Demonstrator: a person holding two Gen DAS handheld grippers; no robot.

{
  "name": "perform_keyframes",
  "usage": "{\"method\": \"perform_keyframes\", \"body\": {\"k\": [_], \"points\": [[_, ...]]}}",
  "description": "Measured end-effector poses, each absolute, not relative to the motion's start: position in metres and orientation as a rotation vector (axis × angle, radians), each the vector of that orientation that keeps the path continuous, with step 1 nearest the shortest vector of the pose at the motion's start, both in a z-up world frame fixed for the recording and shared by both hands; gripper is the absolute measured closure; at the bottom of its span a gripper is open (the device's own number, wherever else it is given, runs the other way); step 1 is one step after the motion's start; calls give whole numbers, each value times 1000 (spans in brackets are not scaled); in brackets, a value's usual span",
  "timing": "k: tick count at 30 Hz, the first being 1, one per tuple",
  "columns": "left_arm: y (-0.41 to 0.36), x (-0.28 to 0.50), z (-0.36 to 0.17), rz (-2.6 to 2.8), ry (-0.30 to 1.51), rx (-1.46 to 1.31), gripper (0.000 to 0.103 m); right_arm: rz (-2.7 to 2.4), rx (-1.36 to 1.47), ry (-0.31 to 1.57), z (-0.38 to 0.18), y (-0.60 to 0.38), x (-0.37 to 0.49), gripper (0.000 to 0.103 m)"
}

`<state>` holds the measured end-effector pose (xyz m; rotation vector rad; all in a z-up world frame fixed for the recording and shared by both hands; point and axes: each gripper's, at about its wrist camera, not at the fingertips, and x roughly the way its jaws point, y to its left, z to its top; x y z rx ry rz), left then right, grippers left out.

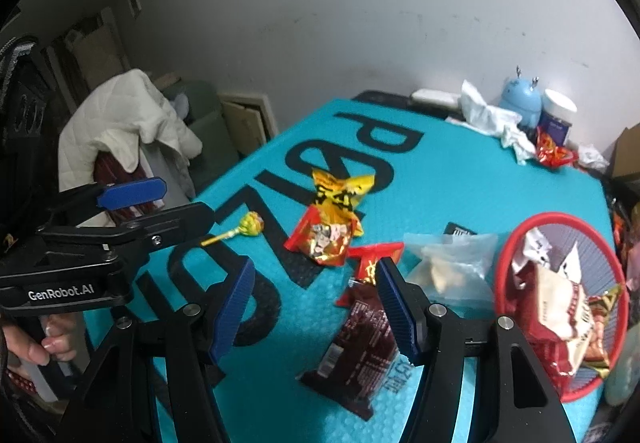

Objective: Organize snacks
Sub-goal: 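Grasp the red gold-print packet with the right tool while the left tool grasps a red wrapped snack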

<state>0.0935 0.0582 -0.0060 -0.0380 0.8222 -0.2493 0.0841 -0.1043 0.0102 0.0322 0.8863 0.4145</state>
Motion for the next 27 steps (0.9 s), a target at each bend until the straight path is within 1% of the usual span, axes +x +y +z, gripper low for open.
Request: {"method": "perform_keyframes", "body": {"k": [11,15,19,21,23,27], "points": [[51,126,-43,-286,902,-27,27,362,19,988,-33,-108,116,40],[49,138,-54,-309,924,-37,27,350,17,1023,-47,-112,130,42],[46,147,-61,-331,949,-52,27,337,14,1058,-60,-112,142,49],[44,150,-64,-344,960,-61,27,333,20,1069,-66,-112,144,56],[42,153,-67,-358,965,-64,27,330,35,1074,-71,-114,144,69],[32,159,-74,-383,985,-47,27,340,68,1061,-71,-119,142,71]]}}
